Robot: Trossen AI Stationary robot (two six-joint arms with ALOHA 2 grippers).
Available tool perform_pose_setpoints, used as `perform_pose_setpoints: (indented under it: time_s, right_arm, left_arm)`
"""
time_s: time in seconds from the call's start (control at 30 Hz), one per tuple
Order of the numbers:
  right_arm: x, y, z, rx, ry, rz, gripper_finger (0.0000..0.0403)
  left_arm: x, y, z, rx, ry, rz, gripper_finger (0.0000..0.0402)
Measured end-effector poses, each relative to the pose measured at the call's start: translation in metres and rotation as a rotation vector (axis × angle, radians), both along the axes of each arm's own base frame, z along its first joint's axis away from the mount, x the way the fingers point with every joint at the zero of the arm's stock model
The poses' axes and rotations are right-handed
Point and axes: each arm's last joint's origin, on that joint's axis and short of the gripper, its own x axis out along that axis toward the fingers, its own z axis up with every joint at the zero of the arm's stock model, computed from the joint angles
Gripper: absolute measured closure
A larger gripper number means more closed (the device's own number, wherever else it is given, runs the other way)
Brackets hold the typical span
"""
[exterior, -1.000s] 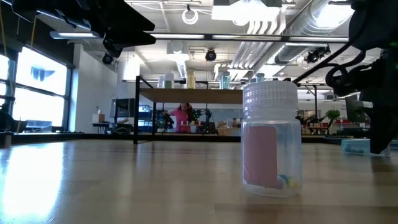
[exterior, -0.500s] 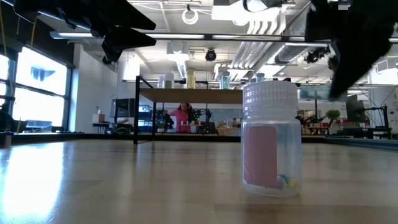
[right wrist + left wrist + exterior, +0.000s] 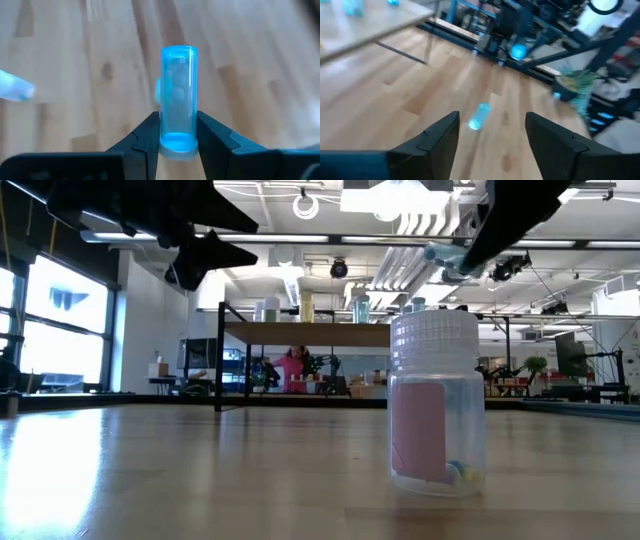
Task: Pick and place medicine bottles onto shelf by color
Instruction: Put the blue pill bottle on the shelf aligned with the other blue pill bottles
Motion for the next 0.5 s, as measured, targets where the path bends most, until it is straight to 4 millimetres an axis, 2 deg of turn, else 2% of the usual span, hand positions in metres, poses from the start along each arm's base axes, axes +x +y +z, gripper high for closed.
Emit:
perform_pose_setpoints:
  time_s: [0.2, 0.5]
  right_arm:
    - [0.01, -0.005, 0.007, -0.206, -0.067, 0.13, 0.0304]
    - [0.021, 0.004, 0.02, -0.391, -0.189, 0.354, 0.0304]
  left_arm:
    - [0.004, 0.002, 0.003, -0.168, -0.05, -0.075, 0.0178]
    - [0.019, 0.001, -0.006, -0.239, -0.094, -0.103, 0.0183]
